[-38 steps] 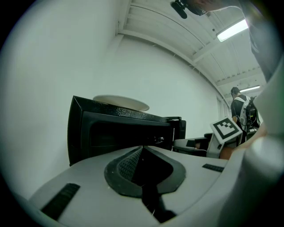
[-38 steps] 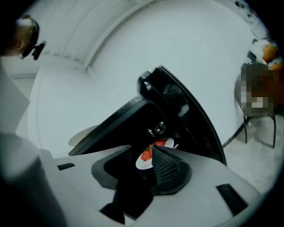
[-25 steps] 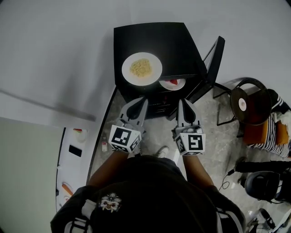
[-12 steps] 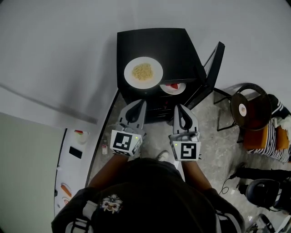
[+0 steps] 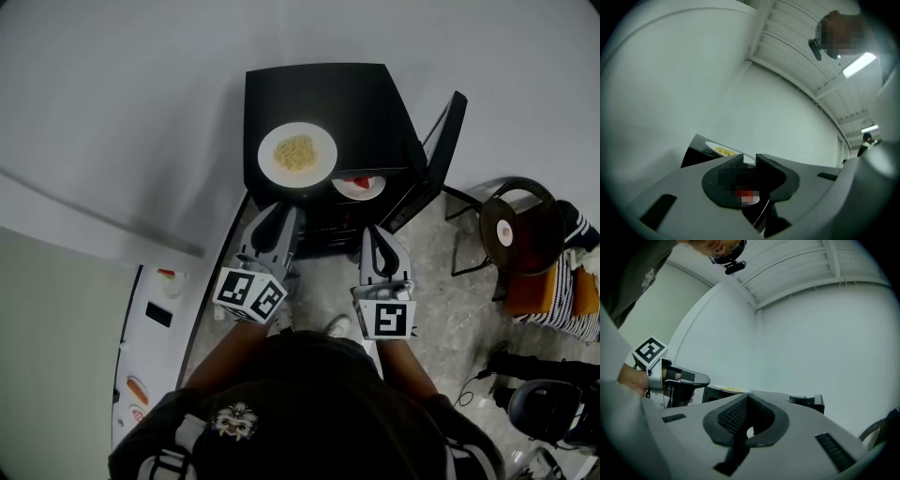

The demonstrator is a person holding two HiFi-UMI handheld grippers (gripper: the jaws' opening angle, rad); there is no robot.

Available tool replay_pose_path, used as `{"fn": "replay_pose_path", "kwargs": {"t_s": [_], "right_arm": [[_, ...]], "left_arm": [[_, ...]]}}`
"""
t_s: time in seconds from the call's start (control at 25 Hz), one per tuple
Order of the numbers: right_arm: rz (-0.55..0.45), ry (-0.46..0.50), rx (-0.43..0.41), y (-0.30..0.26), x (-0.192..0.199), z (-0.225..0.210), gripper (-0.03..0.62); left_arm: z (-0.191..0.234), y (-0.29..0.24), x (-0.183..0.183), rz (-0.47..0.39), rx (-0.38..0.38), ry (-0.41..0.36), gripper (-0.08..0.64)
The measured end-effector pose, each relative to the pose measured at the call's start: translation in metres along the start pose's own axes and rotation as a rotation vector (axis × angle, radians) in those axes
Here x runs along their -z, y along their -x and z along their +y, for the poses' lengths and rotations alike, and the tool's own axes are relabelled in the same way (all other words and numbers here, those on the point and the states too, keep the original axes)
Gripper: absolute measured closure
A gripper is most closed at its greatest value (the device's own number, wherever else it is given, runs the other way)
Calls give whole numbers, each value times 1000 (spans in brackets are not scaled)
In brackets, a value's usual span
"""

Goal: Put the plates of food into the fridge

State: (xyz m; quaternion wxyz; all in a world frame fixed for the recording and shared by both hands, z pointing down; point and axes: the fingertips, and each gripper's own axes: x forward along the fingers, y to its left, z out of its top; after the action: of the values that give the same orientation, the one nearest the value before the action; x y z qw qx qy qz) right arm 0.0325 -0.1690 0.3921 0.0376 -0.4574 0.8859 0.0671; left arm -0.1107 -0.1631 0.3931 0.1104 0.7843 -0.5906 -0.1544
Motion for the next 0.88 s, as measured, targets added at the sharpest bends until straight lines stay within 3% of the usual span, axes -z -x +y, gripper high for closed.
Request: {"fn": "replay_pose_path", "kwargs": {"t_s": [0.12, 0.28, 0.44, 0.6, 0.88], "right_arm": [[-5, -6, -12, 3, 1, 1, 568], [-33, 8, -35, 6, -2, 0, 568], [-9, -17, -21, 12, 4, -10, 568], [-9, -9, 1, 20, 7, -26, 568], [7, -21, 5, 38, 17, -39, 568]], "left_arm": [[11, -1, 5, -7, -10, 197, 464], [27, -6, 15, -47, -15, 622, 398], [26, -20, 11, -120, 10, 914, 382], [27, -35, 12, -142, 5, 1059, 380], [36, -51, 23, -177, -65, 1169, 387]]}}
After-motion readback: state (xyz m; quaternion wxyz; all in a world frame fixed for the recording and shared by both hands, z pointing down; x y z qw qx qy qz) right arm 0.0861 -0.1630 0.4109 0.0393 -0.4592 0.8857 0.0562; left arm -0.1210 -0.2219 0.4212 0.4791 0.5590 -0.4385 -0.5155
